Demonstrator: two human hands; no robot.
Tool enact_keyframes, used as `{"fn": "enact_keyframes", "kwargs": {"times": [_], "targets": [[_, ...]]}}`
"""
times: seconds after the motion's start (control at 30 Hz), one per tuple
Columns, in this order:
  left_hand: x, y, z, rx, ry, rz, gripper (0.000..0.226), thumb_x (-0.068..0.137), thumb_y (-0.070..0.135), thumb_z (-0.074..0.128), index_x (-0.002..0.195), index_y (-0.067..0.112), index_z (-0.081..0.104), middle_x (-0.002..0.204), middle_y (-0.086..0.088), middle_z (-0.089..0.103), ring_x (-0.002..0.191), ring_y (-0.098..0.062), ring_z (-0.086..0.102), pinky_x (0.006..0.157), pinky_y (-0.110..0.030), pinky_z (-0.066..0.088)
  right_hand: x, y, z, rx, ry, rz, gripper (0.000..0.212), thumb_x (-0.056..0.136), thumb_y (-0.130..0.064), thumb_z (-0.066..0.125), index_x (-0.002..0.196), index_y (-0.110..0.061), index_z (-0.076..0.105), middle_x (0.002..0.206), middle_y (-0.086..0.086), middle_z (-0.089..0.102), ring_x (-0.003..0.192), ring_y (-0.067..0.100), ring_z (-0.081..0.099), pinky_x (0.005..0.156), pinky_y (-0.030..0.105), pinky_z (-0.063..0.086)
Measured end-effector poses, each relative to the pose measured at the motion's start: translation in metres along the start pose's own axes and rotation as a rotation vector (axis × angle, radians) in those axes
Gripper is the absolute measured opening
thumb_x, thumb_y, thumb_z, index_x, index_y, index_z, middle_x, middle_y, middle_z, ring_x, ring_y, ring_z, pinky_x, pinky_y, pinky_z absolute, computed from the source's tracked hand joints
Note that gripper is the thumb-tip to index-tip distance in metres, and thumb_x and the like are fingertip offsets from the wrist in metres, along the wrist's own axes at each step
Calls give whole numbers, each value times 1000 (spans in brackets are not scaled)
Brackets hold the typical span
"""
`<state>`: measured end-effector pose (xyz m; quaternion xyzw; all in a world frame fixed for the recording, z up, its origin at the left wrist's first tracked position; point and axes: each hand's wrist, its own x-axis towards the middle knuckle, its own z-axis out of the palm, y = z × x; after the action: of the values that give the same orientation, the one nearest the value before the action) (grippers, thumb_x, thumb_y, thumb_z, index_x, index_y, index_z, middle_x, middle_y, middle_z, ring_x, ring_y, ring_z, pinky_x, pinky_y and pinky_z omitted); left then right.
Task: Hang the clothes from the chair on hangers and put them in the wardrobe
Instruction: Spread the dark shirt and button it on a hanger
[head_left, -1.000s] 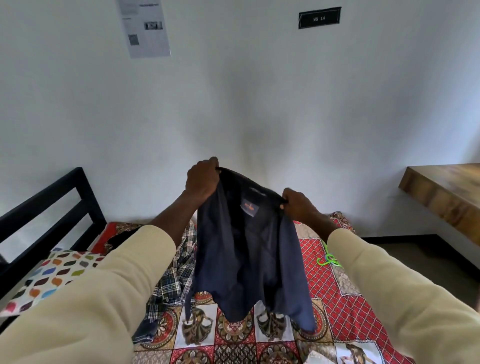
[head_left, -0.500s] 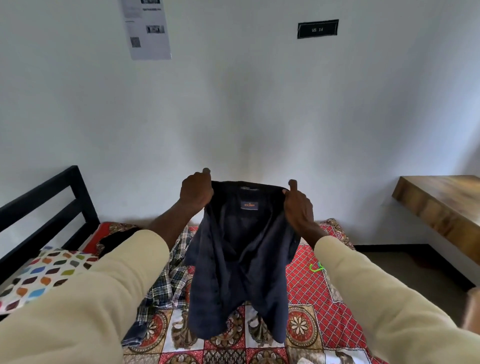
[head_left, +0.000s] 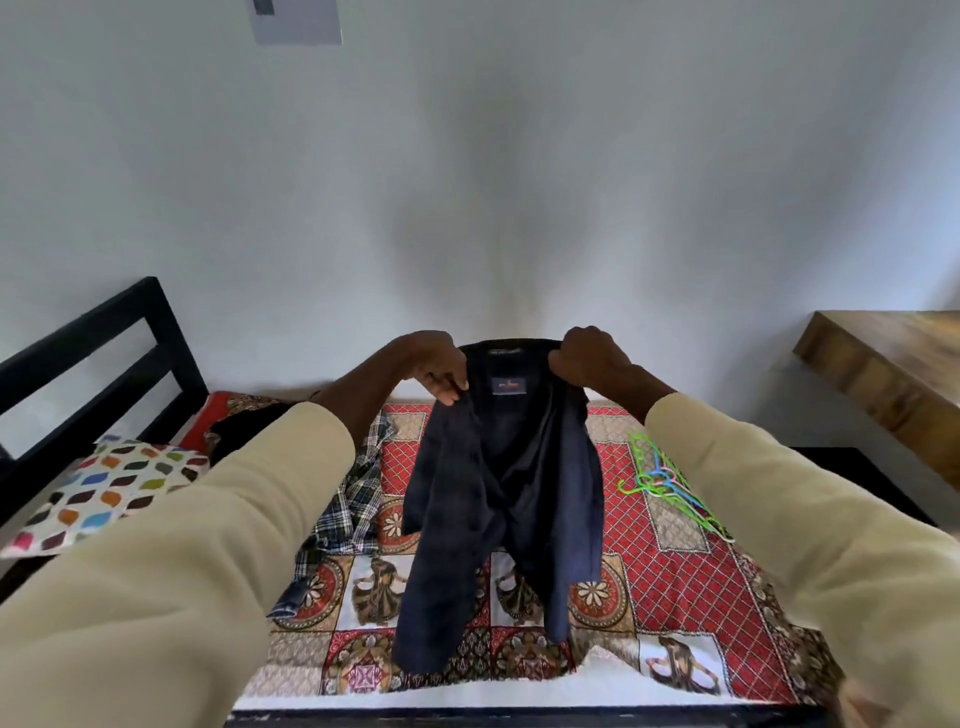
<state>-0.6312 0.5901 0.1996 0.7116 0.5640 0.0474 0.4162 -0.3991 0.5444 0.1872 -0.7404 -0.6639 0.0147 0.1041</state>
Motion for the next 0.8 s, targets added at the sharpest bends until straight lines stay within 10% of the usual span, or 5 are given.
{"fn": "enact_keyframes", "kwargs": {"times": [0.27,0.57,0.8], "targets": [[10,11,-15,158,275,114,11,78,9,70,82,-2,72,68,-5,72,59,-21,63,50,-22,50,2,36,-19,-131,171,-98,18,84,-13,55,96,-7,67,99,14,67,93,38,63,79,33,41],[16,14,-12,-412,160,325,15,80,-8,65,79,6,65,83,-12,67,79,-23,64,73,-36,55,15,59,-23,741,174,-8,31,73,-12,76,71,-11,46,69,2,48,67,18,42,59,30,32],[27,35,4,342,368,468,45,73,-6,69,109,10,48,96,-11,61,86,-26,57,61,-29,40,14,61,-23,358,-73,-252,49,80,2,66,120,-8,39,95,14,58,84,28,54,60,31,42]]}}
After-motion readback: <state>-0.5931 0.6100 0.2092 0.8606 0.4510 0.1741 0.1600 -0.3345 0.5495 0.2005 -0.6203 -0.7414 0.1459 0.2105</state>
